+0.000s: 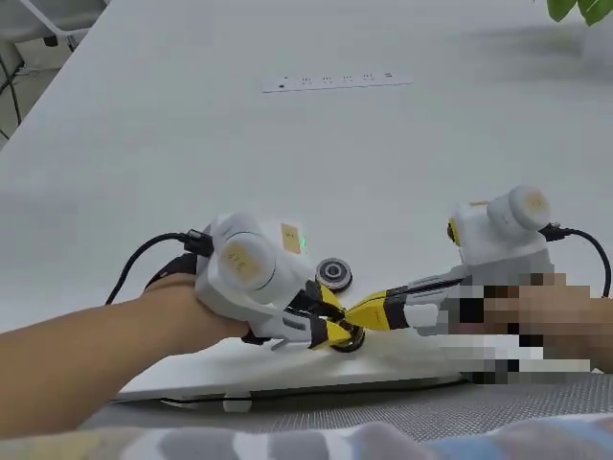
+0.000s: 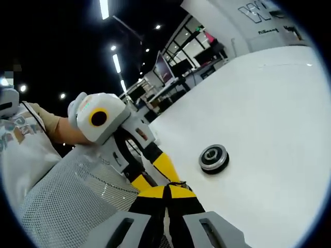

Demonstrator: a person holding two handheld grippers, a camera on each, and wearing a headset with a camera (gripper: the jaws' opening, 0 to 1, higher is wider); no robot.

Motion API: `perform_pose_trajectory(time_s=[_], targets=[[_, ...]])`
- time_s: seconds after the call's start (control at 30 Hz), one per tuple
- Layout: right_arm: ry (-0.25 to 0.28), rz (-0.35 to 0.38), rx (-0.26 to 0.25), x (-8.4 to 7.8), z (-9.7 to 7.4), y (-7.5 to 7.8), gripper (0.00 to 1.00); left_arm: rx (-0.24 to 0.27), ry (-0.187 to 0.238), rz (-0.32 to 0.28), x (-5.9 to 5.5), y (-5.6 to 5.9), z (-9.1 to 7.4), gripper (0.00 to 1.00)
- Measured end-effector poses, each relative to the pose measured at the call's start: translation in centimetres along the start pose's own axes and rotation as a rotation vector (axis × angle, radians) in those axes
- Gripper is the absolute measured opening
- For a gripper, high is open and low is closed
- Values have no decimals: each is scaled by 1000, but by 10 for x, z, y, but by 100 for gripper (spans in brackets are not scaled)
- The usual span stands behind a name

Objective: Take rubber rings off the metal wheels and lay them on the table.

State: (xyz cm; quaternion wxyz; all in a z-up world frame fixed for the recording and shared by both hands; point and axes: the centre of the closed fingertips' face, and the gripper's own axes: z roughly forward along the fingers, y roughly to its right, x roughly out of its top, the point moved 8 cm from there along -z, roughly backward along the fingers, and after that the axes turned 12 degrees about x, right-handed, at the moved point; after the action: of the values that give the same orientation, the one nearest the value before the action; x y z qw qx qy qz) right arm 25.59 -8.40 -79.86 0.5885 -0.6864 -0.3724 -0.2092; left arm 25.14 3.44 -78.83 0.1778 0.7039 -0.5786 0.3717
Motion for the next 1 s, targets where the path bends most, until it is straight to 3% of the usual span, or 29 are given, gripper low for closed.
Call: perform_pose_trajectory(time_s=[0.07, 0.37, 0.67, 1.0], targets=[[-21, -18, -16, -2, -2, 2, 0, 0, 2, 5, 0, 0, 0, 13], [-14, -42, -29, 0, -5, 2, 0, -12, 1, 25, 1, 0, -1, 14], [-9, -45, -29, 1, -6, 2, 0, -35, -3, 1, 1, -2, -9, 19], [-2, -48, -22, 3, -5, 2, 0, -47, 24, -42, 3, -4, -26, 26]])
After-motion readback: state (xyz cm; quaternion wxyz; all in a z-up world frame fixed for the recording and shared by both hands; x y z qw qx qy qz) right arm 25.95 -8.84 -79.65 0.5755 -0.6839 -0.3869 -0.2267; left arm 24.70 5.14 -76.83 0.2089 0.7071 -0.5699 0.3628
